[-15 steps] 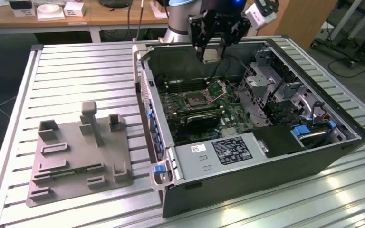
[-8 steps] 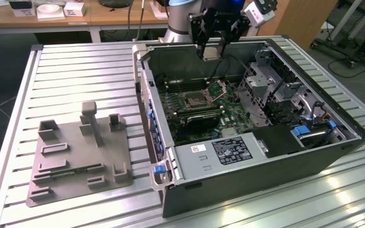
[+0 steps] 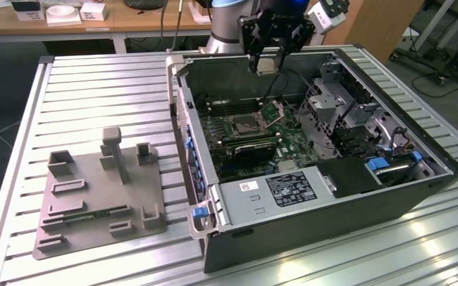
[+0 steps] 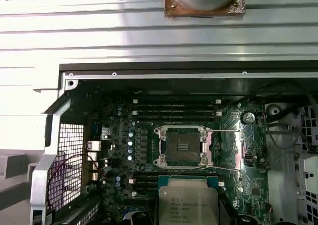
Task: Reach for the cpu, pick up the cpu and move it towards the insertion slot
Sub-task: 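Pick up the cpu and move it towards the insertion slot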
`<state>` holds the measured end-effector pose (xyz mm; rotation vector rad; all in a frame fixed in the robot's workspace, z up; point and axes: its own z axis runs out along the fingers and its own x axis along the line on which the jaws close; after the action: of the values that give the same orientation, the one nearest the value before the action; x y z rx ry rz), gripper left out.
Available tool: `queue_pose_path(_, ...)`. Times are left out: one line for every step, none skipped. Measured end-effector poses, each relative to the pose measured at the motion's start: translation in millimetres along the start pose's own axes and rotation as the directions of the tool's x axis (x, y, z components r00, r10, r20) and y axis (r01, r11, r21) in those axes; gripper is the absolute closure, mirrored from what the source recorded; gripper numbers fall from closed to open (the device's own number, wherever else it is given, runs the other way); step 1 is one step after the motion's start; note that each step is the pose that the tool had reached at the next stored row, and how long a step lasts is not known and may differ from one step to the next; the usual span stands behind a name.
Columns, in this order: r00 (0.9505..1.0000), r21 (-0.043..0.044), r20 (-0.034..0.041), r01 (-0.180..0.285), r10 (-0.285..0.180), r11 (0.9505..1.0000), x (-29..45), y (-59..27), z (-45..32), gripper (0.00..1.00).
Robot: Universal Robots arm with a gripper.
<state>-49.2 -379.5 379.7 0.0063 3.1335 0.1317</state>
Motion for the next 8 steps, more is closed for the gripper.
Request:
queue_pose_path(1.0,0.0,0.0001,0.0,0.0,1.0,0.0,0.0,0.0,0.45)
queue_pose_path(1.0,0.0,0.0001,0.0,0.0,1.0,0.0,0.3,0.1,0.45)
queue_pose_path(1.0,-0.0001,0.0001,0.0,0.0,1.0,0.0,3.1,0.3,0.45)
queue_pose_path(1.0,0.0,0.0001,0.0,0.0,1.0,0.0,3.3,0.3,0.45)
queue_pose_path(1.0,0.0,0.0001,0.0,0.0,1.0,0.0,3.4,0.3,0.45)
queue_pose_path(1.0,0.0001,0.0001,0.0,0.0,1.0,0.0,3.7,0.3,0.45)
queue_pose_path(1.0,0.0,0.0001,0.0,0.0,1.0,0.0,3.8,0.3,0.45)
queue_pose_path(1.0,0.0,0.0001,0.0,0.0,1.0,0.0,4.0,0.4,0.45)
